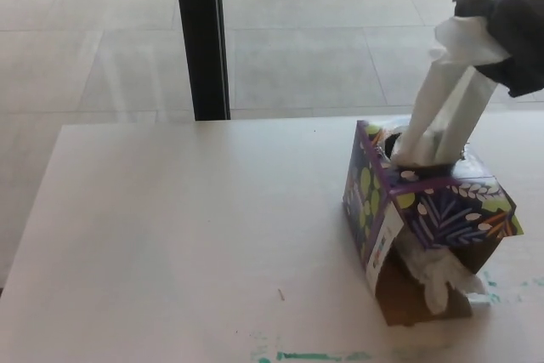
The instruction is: The robot uses its right hand to pull out a tissue from the tissue box kept in the middle of the desk and put it on the right side
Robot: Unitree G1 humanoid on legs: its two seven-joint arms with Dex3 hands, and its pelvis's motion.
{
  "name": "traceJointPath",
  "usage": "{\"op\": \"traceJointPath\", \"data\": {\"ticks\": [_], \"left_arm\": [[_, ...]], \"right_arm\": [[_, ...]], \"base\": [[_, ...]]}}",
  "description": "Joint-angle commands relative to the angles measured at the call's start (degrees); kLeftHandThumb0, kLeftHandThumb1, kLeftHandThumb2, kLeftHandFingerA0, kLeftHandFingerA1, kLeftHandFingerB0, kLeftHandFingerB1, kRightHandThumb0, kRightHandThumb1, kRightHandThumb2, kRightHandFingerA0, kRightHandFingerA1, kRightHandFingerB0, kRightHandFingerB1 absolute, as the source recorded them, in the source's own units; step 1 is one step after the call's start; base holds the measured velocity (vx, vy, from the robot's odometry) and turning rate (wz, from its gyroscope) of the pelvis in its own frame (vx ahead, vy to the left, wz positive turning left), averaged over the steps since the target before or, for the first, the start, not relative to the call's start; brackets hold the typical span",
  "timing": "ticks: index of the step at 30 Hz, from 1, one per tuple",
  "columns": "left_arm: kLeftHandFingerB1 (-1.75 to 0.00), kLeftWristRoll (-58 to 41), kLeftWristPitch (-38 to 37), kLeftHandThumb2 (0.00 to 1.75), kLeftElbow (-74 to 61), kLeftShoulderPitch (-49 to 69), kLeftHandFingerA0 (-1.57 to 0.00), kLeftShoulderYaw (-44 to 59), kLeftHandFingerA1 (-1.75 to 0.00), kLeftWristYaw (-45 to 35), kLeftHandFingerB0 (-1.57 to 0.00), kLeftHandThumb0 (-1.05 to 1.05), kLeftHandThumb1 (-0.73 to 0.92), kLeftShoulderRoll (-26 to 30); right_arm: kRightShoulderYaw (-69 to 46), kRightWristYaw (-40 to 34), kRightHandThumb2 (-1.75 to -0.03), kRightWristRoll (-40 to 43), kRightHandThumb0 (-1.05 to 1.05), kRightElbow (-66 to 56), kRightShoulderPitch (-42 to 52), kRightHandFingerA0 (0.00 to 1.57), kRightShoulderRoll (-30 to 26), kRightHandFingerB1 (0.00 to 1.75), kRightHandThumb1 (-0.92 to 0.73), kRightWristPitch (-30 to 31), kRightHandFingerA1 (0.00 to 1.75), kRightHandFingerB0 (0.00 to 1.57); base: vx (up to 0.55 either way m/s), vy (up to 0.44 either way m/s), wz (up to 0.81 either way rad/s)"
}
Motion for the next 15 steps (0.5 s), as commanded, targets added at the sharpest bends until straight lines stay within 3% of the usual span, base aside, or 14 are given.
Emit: {"op": "traceJointPath", "data": {"ticks": [1,2,4,5,7,12,13,15], "left_arm": [[-0.47,-3.0,-2.5,0.66,0.0,2.1,-0.52,2.4,-0.61,-1.3,-0.52,-0.55,0.87,0.8],[-0.46,-3.1,-2.2,0.65,0.0,2.3,-0.53,2.5,-0.61,-1.2,-0.52,-0.57,0.86,0.9],[-0.46,-2.8,-2.2,0.65,0.1,2.4,-0.54,2.4,-0.62,-1.0,-0.53,-0.57,0.86,0.9],[-0.46,-2.7,-2.3,0.65,0.2,2.4,-0.56,2.3,-0.62,-0.8,-0.54,-0.57,0.85,0.9],[-0.46,-2.8,-2.1,0.65,0.4,2.2,-0.56,2.5,-0.62,-0.4,-0.55,-0.57,0.85,0.8],[-0.47,-2.6,-1.5,0.65,0.2,2.1,-0.57,2.2,-0.61,0.1,-0.56,-0.57,0.85,0.9],[-0.47,-2.5,-1.7,0.66,0.1,2.3,-0.54,2.1,-0.61,-0.1,-0.54,-0.57,0.87,1.1],[-0.47,-2.5,-2.2,0.65,0.0,2.6,-0.54,2.0,-0.61,-0.6,-0.53,-0.57,0.87,1.3]], "right_arm": [[-10.1,-25.9,-0.91,-4.6,-0.30,7.3,-8.8,1.01,-4.8,1.37,-0.61,-7.2,1.75,0.74],[-10.9,-24.7,-1.07,-4.6,-0.35,7.2,-10.6,1.26,-6.1,1.03,-0.55,-7.2,1.35,0.83],[-11.2,-24.8,-1.06,-5.0,-0.36,7.3,-10.9,1.26,-6.4,1.06,-0.55,-6.9,1.35,0.83],[-11.2,-25.8,-0.85,-5.9,-0.31,7.8,-11.9,1.05,-6.7,1.08,-0.60,-6.3,1.67,0.81],[-11.2,-26.3,-0.87,-7.1,-0.31,8.5,-13.8,1.07,-7.5,1.05,-0.59,-5.8,1.68,0.80],[-12.1,-24.9,-0.86,-6.9,-0.29,9.8,-16.4,1.05,-8.6,1.06,-0.58,-6.2,1.68,0.79],[-12.4,-24.4,-1.07,-6.9,-0.37,10.3,-17.1,1.27,-9.0,1.05,-0.54,-6.2,1.36,0.83],[-13.1,-23.2,-1.07,-6.6,-0.36,11.4,-18.9,1.27,-9.9,1.05,-0.54,-6.0,1.36,0.83]], "base": [[0.00,0.000,0.00],[0.00,0.000,0.00],[0.00,0.000,0.00],[0.00,0.000,0.00],[0.00,0.000,0.00],[0.00,0.000,0.00],[0.00,0.000,0.00],[0.00,0.000,0.00]]}}
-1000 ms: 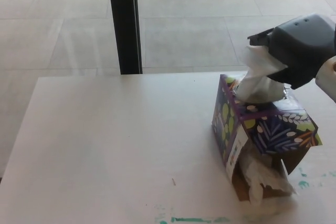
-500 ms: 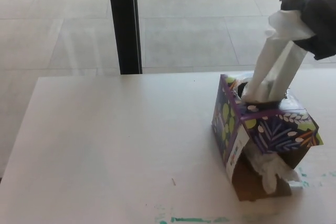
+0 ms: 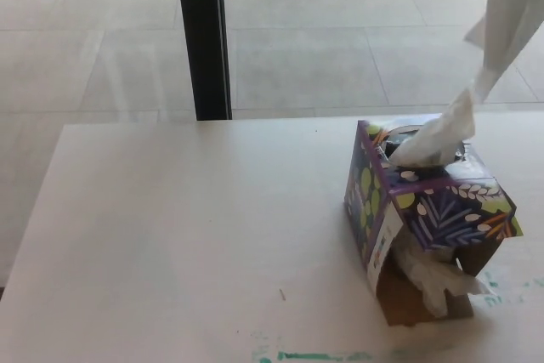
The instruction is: The robot uses its right hand to pull out a tissue from the tissue box kept in the middle of the desk and put it on the right side
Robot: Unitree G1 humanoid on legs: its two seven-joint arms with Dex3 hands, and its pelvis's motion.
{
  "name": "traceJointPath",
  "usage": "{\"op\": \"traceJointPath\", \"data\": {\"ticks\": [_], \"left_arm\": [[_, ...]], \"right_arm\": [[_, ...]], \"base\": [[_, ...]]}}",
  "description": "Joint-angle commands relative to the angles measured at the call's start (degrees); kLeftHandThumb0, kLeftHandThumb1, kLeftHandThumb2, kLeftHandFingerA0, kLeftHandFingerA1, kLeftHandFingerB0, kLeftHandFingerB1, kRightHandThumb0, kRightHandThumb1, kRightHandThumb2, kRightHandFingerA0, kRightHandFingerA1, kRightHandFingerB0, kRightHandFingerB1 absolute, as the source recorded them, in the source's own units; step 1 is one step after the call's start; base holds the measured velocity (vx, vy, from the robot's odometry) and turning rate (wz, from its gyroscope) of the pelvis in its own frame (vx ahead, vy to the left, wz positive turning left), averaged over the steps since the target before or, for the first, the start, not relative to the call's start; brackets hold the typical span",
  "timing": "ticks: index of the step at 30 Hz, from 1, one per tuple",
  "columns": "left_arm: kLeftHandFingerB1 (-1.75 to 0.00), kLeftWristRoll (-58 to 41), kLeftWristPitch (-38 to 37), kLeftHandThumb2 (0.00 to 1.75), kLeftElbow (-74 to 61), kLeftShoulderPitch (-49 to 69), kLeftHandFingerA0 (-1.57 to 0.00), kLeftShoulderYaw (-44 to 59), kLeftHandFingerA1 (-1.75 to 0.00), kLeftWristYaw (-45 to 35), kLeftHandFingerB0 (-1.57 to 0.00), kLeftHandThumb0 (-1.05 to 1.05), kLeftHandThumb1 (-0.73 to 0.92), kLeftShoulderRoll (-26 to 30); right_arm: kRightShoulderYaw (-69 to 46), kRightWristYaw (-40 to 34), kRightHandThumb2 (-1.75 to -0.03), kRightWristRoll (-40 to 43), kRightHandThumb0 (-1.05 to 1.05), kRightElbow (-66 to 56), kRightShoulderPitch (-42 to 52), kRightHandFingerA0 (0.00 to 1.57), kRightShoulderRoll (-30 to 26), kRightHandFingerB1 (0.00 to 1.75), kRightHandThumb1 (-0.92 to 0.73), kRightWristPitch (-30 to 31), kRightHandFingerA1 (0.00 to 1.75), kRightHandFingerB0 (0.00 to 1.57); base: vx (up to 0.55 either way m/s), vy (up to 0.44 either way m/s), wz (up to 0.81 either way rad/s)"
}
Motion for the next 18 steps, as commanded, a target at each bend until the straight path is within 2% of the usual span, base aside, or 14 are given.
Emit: {"op": "traceJointPath", "data": {"ticks": [1,2,3,5,7,8,9,10,11,12,13,14,15,18], "left_arm": [[-0.47,-2.0,-2.1,0.66,0.0,1.7,-0.54,1.4,-0.61,-0.9,-0.52,-0.57,0.87,1.3],[-0.47,-2.3,-2.2,0.65,-0.1,1.8,-0.54,1.6,-0.63,-1.4,-0.52,-0.57,0.86,1.3],[-0.47,-2.4,-2.1,0.65,-0.1,1.7,-0.56,1.8,-0.64,-1.2,-0.53,-0.57,0.86,1.2],[-0.48,-2.4,-2.0,0.65,-0.1,1.7,-0.55,1.8,-0.63,-1.0,-0.55,-0.57,0.86,1.2],[-0.47,-2.4,-2.2,0.65,0.2,2.0,-0.57,2.0,-0.62,-0.6,-0.55,-0.58,0.85,1.1],[-0.47,-2.4,-2.2,0.65,0.1,2.0,-0.57,2.0,-0.62,-0.6,-0.55,-0.58,0.85,1.1],[-0.47,-2.3,-2.2,0.65,0.1,2.0,-0.57,2.0,-0.61,-0.6,-0.56,-0.58,0.85,1.1],[-0.47,-2.3,-2.0,0.65,0.1,2.0,-0.54,2.0,-0.59,-0.6,-0.55,-0.58,0.85,1.1],[-0.47,-2.5,-2.0,0.65,0.1,2.1,-0.55,2.1,-0.60,-0.8,-0.54,-0.58,0.85,1.0],[-0.47,-2.5,-2.0,0.65,0.1,2.1,-0.55,2.2,-0.60,-0.8,-0.54,-0.58,0.85,1.0],[-0.46,-1.8,-2.5,0.65,0.4,2.2,-0.58,1.5,-0.60,-0.2,-0.56,-0.58,0.86,1.0],[-0.46,-1.7,-2.6,0.65,0.4,2.2,-0.58,1.5,-0.60,-0.2,-0.56,-0.58,0.86,1.0],[-0.46,-2.0,-2.4,0.65,0.5,2.1,-0.57,1.7,-0.61,-0.3,-0.56,-0.59,0.86,0.9],[-0.48,-2.5,-2.6,0.65,0.6,2.2,-0.57,2.2,-0.62,-0.3,-0.58,-0.58,0.85,0.7]], "right_arm": [[-5.9,-15.2,-1.06,-5.5,-0.36,5.6,-11.8,1.28,-7.2,1.02,-0.52,-3.1,1.36,0.83],[-6.2,-15.5,-1.05,-5.3,-0.37,6.7,-12.7,1.29,-7.5,1.00,-0.52,-3.4,1.37,0.82],[-6.3,-16.1,-0.89,-5.2,-0.30,7.6,-13.4,1.06,-7.6,1.07,-0.59,-3.7,1.69,0.80],[-6.7,-17.2,-0.82,-5.1,-0.31,9.8,-14.8,1.03,-8.7,1.07,-0.63,-5.2,1.69,0.80],[-6.7,-19.5,-0.82,-5.8,-0.32,11.5,-15.4,1.00,-9.5,1.42,-0.64,-5.3,1.75,0.76],[-6.7,-19.8,-0.82,-5.9,-0.32,11.9,-15.6,1.00,-9.6,1.42,-0.64,-5.5,1.75,0.76],[-6.7,-20.1,-0.79,-5.9,-0.36,12.4,-15.7,1.01,-9.7,1.39,-0.67,-5.9,1.75,0.76],[-6.9,-19.8,-1.06,-5.6,-0.39,12.6,-14.9,1.28,-10.5,1.15,-0.53,-6.6,1.39,0.89],[-6.9,-18.2,-0.92,-5.6,-0.30,11.6,-12.7,1.02,-12.0,1.23,-0.63,-7.6,1.71,0.76],[-6.8,-17.9,-0.92,-5.7,-0.30,11.5,-12.2,1.02,-12.3,1.23,-0.63,-8.0,1.71,0.76],[-6.5,-15.7,-0.86,-6.1,-0.36,9.3,-8.7,1.05,-12.8,0.96,-0.62,-6.2,1.63,0.87],[-6.5,-15.5,-0.86,-6.2,-0.36,9.2,-8.4,1.05,-12.9,0.96,-0.62,-6.1,1.63,0.87],[-6.7,-14.0,-0.71,-5.2,-0.38,7.6,-4.7,1.02,-13.5,0.83,-0.64,-7.9,1.58,0.86],[-6.9,-12.7,-0.75,-4.5,-0.35,5.7,0.0,1.01,-14.2,0.90,-0.65,-10.0,1.58,0.85]], "base": [[0.00,0.000,0.00],[0.00,0.000,0.00],[0.00,0.000,0.00],[0.00,0.000,0.00],[0.00,0.000,0.00],[0.00,0.000,0.00],[0.00,0.000,0.00],[0.00,0.000,0.00],[0.00,0.000,0.00],[0.00,0.000,0.00],[0.00,0.000,0.00],[0.00,0.000,0.00],[0.00,0.000,0.00],[0.00,0.000,0.00]]}}
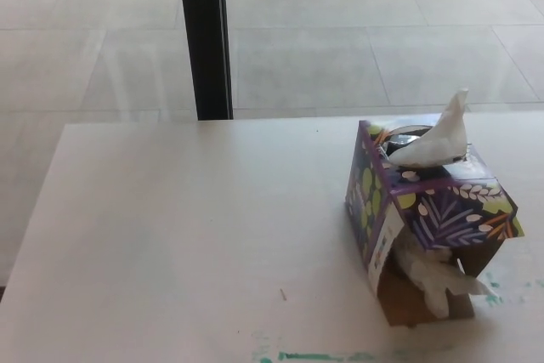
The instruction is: The robot uses its right hand to pull out a tissue from the tissue box kept in the middle of the desk and put it on the right side
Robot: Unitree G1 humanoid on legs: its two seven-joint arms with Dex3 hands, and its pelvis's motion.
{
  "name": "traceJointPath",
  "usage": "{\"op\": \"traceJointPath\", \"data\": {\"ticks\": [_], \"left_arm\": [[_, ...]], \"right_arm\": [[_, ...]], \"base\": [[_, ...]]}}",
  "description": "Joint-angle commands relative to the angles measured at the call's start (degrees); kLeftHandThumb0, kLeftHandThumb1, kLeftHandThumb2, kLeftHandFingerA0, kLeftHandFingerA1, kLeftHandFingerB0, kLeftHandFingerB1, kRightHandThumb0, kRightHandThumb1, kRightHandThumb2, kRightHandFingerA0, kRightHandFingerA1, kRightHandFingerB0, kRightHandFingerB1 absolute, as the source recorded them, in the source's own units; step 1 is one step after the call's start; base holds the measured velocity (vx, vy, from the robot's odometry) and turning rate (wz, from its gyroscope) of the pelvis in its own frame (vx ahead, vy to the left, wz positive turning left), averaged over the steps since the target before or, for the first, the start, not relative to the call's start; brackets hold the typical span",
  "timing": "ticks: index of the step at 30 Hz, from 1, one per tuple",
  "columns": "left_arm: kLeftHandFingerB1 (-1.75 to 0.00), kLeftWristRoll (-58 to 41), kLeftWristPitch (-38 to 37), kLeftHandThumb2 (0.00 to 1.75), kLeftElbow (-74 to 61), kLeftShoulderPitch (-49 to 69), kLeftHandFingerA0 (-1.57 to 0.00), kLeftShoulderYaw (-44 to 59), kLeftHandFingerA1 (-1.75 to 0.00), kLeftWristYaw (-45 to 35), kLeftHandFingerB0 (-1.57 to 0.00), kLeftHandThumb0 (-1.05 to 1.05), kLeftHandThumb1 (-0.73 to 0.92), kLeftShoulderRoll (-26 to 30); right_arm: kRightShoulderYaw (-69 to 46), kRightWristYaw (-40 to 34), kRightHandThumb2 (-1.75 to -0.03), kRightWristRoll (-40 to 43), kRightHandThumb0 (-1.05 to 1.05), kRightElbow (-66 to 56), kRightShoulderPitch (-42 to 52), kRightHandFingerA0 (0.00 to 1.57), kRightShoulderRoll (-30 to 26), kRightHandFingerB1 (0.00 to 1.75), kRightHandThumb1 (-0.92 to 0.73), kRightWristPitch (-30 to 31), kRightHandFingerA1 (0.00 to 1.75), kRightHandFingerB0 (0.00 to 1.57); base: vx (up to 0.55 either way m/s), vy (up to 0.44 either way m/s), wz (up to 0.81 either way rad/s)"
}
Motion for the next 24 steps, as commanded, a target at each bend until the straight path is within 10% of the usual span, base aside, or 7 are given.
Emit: {"op": "traceJointPath", "data": {"ticks": [1,3,6,7,8,9,24], "left_arm": [[-0.47,-1.5,-2.3,0.65,0.0,1.1,-0.56,0.7,-0.61,-0.8,-0.55,-0.58,0.86,0.5],[-0.47,-1.4,-2.3,0.65,0.0,1.1,-0.56,0.6,-0.61,-0.8,-0.54,-0.59,0.85,0.5],[-0.47,-1.6,-2.4,0.65,-0.2,1.0,-0.55,0.7,-0.61,-1.1,-0.54,-0.59,0.86,0.5],[-0.48,-1.9,-2.2,0.65,0.0,0.8,-0.55,1.1,-0.62,-1.3,-0.55,-0.59,0.85,0.5],[-0.47,-1.7,-2.5,0.65,0.0,0.9,-0.56,0.9,-0.61,-1.3,-0.56,-0.59,0.86,0.4],[-0.46,-0.8,-2.9,0.66,-0.1,1.0,-0.58,0.1,-0.61,-0.6,-0.55,-0.60,0.87,0.4],[-0.46,-1.9,-2.2,0.65,-0.1,1.0,-0.56,1.0,-0.60,-1.0,-0.55,-0.57,0.86,0.3]], "right_arm": [[0.0,-1.7,-0.70,-0.7,-0.37,-4.6,14.6,1.01,-1.7,0.93,-0.66,-5.5,1.59,0.88],[0.1,-3.9,-0.70,-0.4,-0.37,-4.9,19.6,0.99,-0.6,1.08,-0.68,-7.0,1.60,0.87],[0.4,-6.1,-0.68,-0.2,-0.38,-3.9,23.4,1.00,0.9,0.86,-0.65,-8.6,1.55,0.94],[0.5,-4.8,-0.98,0.6,-0.35,-3.4,25.4,1.19,1.9,1.00,-0.50,-8.4,1.30,0.87],[2.8,-1.2,-0.65,0.7,-0.33,-3.1,31.0,0.87,3.0,1.03,-0.68,-8.6,1.66,0.82],[4.2,2.2,-0.63,1.6,-0.26,-2.5,33.6,0.88,3.1,0.83,-0.69,-10.8,1.63,0.86],[9.0,18.1,-0.63,5.2,-0.27,-3.8,45.0,0.85,4.6,0.68,-0.68,-19.1,1.64,0.80]], "base": [[0.00,0.000,0.00],[0.00,0.000,0.00],[0.00,0.000,0.00],[0.00,0.000,0.00],[0.00,0.000,0.00],[0.00,0.000,0.00],[0.00,0.000,0.00]]}}
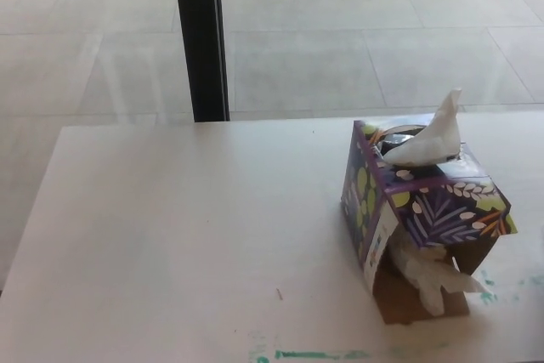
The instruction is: The robot uses its right hand to pull out a tissue from the tissue box kept in the middle of the desk and put it on the right side
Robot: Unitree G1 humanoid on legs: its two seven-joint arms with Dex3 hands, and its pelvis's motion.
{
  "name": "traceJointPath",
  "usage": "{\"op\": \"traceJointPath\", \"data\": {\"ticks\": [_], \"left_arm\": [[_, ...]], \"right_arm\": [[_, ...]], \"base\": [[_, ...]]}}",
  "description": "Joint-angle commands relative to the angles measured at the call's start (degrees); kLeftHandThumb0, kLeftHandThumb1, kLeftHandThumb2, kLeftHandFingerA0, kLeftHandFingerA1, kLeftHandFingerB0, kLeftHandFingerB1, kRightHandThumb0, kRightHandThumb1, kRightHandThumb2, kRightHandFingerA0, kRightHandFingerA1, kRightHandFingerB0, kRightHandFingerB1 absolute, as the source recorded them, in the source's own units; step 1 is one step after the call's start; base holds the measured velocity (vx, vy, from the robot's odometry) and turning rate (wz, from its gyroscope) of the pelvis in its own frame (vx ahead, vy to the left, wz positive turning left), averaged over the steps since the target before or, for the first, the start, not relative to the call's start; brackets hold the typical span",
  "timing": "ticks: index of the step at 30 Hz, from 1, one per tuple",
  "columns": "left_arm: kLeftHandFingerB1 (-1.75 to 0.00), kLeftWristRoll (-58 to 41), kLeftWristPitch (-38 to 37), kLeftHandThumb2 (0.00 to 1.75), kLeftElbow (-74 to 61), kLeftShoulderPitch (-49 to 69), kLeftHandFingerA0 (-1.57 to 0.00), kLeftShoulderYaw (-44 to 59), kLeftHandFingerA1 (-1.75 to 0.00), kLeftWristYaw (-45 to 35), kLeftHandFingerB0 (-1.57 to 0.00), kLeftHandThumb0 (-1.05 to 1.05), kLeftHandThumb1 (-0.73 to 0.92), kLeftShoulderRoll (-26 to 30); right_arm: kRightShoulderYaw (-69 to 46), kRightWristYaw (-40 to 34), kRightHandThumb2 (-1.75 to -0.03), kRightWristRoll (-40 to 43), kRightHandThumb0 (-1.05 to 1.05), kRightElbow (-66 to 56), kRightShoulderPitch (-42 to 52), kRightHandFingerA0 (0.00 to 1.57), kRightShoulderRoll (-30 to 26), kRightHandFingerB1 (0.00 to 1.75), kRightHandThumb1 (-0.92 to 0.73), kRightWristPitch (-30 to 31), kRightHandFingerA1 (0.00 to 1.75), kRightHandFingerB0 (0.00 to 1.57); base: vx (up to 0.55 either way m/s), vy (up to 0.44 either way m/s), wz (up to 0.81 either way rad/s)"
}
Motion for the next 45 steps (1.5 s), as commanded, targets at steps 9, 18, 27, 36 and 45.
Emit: {"op": "traceJointPath", "data": {"ticks": [9,18,27,36,45], "left_arm": [[-0.45,-1.7,-2.2,0.65,-0.1,0.6,-0.54,1.0,-0.57,-0.8,-0.53,-0.57,0.84,0.1],[-0.46,-1.1,-2.6,0.65,-0.3,0.4,-0.57,0.5,-0.61,-0.1,-0.54,-0.56,0.84,0.3],[-0.46,-1.6,-1.8,0.65,-0.3,-0.8,-0.55,1.0,-0.60,-0.3,-0.55,-0.57,0.85,0.8],[-0.45,-1.1,-2.2,0.65,-0.1,-0.9,-0.57,0.5,-0.62,-0.8,-0.53,-0.59,0.85,1.2],[-0.45,-1.4,-1.9,0.65,-0.4,-1.2,-0.57,0.8,-0.62,-0.7,-0.53,-0.58,0.85,1.2]], "right_arm": [[5.1,26.2,-0.63,2.0,-0.28,-2.4,4.1,0.75,-0.5,0.59,-0.73,-1.4,1.29,0.72],[4.8,30.4,-0.57,-3.5,-0.92,-11.3,2.2,0.00,-1.3,0.00,-0.54,6.4,0.00,0.00],[1.5,40.0,-0.58,-2.4,-0.98,-19.3,0.0,0.00,-3.5,0.00,-0.55,11.1,0.00,0.00],[-10.9,41.2,-0.59,5.5,-0.97,-27.0,6.0,0.00,-9.3,0.00,-0.57,13.5,0.00,0.00],[-49.6,39.5,-0.84,17.9,-0.93,-34.1,27.7,0.00,-8.8,0.00,-0.53,16.5,0.00,0.00]], "base": [[0.00,0.000,0.00],[0.00,0.000,0.00],[0.00,0.000,0.00],[0.00,0.000,0.00],[0.00,0.000,0.00]]}}
